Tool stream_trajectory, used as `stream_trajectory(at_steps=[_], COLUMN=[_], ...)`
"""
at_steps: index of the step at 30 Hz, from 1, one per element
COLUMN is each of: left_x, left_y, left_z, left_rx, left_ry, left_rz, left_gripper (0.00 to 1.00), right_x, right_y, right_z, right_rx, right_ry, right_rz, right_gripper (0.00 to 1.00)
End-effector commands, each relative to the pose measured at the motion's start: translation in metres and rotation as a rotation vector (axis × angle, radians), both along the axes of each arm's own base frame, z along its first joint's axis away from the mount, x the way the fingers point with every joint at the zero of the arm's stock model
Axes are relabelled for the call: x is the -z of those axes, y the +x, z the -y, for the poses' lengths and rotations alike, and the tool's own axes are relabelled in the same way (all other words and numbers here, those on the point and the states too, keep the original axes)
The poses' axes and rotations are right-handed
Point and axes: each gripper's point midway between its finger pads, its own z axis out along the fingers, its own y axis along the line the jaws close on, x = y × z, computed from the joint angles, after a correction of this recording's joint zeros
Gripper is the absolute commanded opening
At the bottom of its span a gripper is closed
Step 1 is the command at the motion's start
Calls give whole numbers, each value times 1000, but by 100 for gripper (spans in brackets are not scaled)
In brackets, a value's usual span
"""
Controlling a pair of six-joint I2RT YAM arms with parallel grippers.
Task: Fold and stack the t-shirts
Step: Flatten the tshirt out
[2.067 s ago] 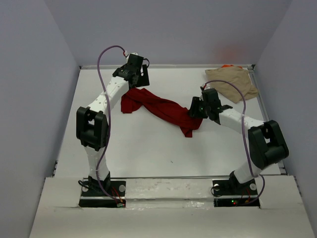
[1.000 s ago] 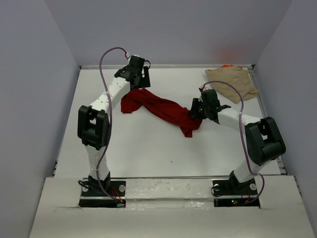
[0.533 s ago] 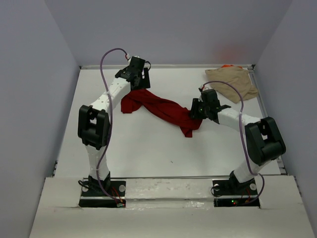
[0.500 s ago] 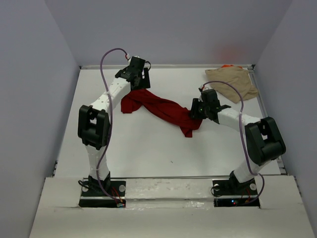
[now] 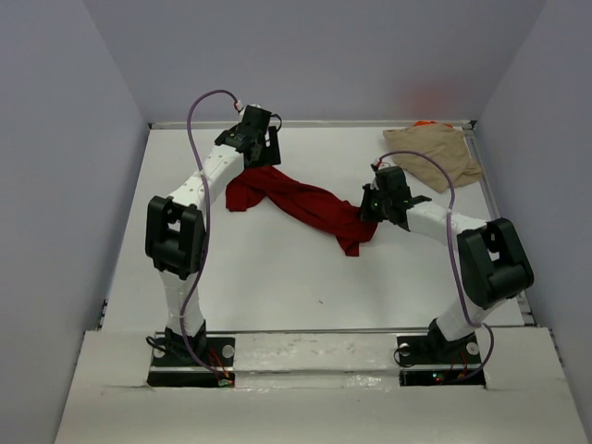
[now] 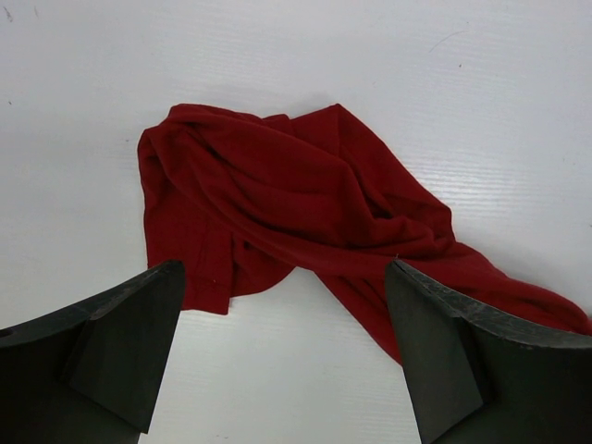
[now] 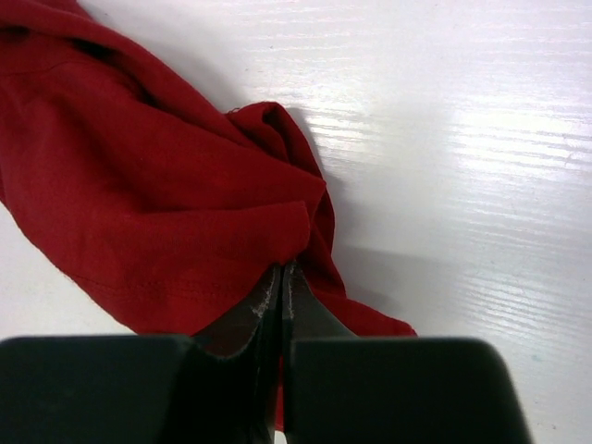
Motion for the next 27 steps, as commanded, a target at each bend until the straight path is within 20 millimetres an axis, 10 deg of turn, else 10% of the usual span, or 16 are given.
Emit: stream_trajectory(at_steps=[1, 27], left_x=[-4, -3], left_y=[1, 1], left_z=[3, 7], left_rx=[4, 13], left_ry=[6, 7], left_rz=[19, 21], left_gripper=[99, 99], right_x=[-15, -34], right_y=[17, 23], right_z=[-3, -3], right_rx=[3, 7], right_ry=[1, -18], right_rz=[74, 121], right_gripper=[0, 0])
